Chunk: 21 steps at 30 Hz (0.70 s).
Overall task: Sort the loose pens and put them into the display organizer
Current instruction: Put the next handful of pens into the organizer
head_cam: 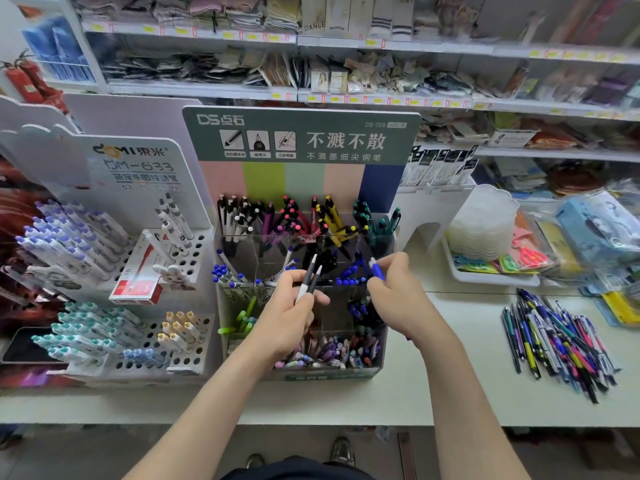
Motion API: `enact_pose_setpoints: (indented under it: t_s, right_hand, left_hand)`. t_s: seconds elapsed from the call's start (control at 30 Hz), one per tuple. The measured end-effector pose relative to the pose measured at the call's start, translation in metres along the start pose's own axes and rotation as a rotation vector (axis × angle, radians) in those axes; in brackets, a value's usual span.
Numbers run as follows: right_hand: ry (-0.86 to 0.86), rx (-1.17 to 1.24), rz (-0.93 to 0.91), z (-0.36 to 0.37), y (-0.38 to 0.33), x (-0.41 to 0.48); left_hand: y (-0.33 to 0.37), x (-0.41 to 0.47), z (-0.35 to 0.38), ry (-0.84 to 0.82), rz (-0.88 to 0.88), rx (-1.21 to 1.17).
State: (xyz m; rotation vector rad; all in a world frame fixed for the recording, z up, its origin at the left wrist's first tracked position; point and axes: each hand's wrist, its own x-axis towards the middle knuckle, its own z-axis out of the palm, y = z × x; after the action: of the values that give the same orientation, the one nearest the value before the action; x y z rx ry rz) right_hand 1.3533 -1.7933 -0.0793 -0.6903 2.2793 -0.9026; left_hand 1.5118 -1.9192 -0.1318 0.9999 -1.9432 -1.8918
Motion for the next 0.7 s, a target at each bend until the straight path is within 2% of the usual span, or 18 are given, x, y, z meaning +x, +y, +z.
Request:
enact_pose_setpoints:
  t_s: [0.17,0.23,0.33,0.4,0.53,0.7]
  right_hand:
    - [-0.001,-0.099,-0.204,0.005,0.002,0.008]
    - [-0.003,-0.152,-0.199,0.009,-0.002,0.014]
    - [0.018,-0.495,-0.182,0.010,-0.013,0.029]
    - [-0.024,-0.633,-0.170,0.007,-0.024,0.037]
    - [-0.112,-0.726,-0.148,0.002,-0.046,0.047]
    - [-0.129,-0.696,-0.278,-0.005,-0.054,0.056]
  left_hand:
    - [-0.003,0.001,0.001,-0.018,0.029,0.087]
    - [-0.003,0.003,0.004,-0.020,0.019,0.101]
    - [0.001,0.006,0.006,-0.004,0.023,0.096]
    - [0.004,0.008,0.007,-0.002,0.020,0.094]
    - [0.003,0.013,0.006,0.015,0.012,0.086]
    - [0.004,0.006,0.003,0.033,0.028,0.060]
